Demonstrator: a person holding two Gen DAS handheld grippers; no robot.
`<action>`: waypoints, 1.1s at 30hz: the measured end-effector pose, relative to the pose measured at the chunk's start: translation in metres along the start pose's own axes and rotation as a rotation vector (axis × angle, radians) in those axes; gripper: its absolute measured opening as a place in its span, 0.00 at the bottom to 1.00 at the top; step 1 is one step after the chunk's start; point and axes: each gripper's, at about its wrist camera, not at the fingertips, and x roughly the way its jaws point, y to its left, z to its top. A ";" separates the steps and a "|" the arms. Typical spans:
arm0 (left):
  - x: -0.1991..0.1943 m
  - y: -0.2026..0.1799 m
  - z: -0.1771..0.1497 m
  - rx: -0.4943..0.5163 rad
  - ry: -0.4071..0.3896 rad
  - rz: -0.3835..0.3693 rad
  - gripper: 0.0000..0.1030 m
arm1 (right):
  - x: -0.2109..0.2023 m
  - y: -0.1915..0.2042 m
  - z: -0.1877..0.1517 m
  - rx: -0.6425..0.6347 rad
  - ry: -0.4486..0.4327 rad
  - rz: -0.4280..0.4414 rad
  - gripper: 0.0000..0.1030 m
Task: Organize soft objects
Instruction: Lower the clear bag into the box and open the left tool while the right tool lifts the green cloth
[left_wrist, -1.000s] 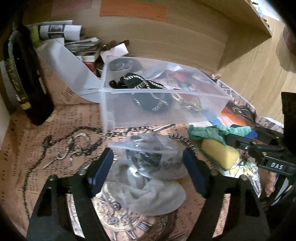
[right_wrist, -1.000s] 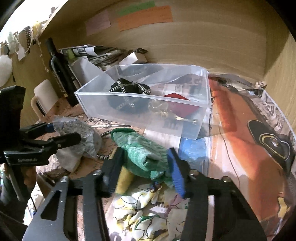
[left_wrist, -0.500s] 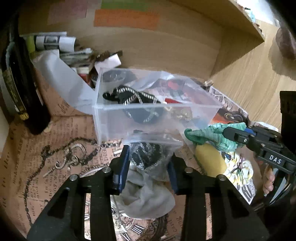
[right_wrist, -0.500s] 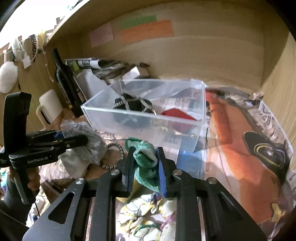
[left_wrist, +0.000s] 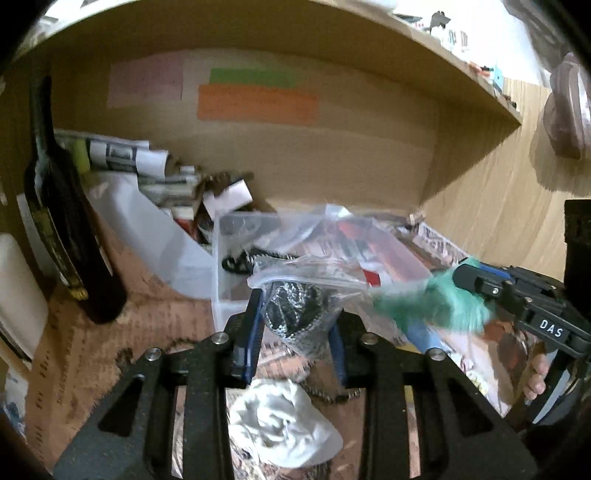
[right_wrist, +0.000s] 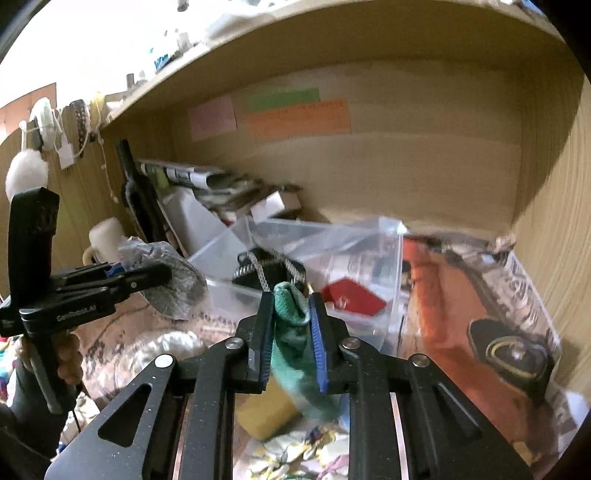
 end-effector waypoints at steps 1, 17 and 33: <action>0.000 0.000 0.004 0.003 -0.008 0.007 0.31 | -0.002 0.001 0.002 -0.005 -0.010 -0.002 0.14; 0.042 0.018 0.034 0.013 -0.004 0.134 0.31 | 0.029 -0.013 -0.011 -0.002 0.134 0.032 0.44; 0.096 0.013 0.025 0.068 0.099 0.183 0.31 | 0.057 -0.006 -0.043 -0.007 0.263 0.072 0.45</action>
